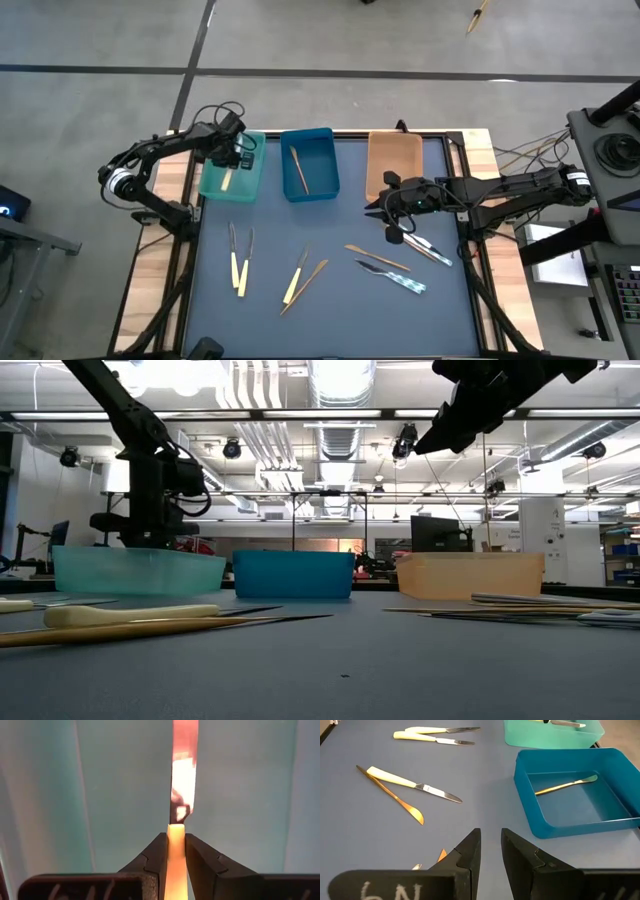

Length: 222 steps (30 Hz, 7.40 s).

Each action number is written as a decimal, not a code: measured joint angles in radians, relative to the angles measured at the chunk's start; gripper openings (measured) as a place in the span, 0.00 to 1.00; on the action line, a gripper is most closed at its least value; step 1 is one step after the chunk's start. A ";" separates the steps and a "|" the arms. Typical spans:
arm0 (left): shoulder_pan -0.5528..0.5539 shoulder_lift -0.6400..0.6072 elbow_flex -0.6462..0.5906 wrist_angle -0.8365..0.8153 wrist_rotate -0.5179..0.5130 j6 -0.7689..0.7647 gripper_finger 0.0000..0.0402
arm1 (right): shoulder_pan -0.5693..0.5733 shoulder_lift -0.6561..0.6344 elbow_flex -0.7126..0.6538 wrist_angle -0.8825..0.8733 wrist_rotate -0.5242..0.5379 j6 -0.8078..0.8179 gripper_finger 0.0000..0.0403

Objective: Sort silverware by color (type)
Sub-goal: Put the yellow table knife into the green bin, then put the white patterned table knife into the orange bin

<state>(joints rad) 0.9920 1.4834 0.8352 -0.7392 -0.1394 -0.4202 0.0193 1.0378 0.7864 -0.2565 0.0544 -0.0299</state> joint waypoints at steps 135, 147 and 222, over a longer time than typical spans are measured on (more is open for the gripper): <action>-0.846 -0.386 0.004 0.392 -0.308 0.080 0.34 | 0.000 0.019 0.021 -0.175 0.078 0.519 0.17; -0.882 -0.366 0.003 0.459 -0.327 0.153 0.34 | 0.001 0.037 0.018 -0.573 0.050 0.892 0.17; -0.914 -0.365 -0.357 1.315 -0.172 0.203 0.34 | 0.000 0.478 0.000 -0.512 0.107 0.718 0.30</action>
<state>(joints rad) 0.0784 1.1187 0.4786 0.5762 -0.3119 -0.2176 0.0196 1.5162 0.7869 -0.7682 0.1615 0.6880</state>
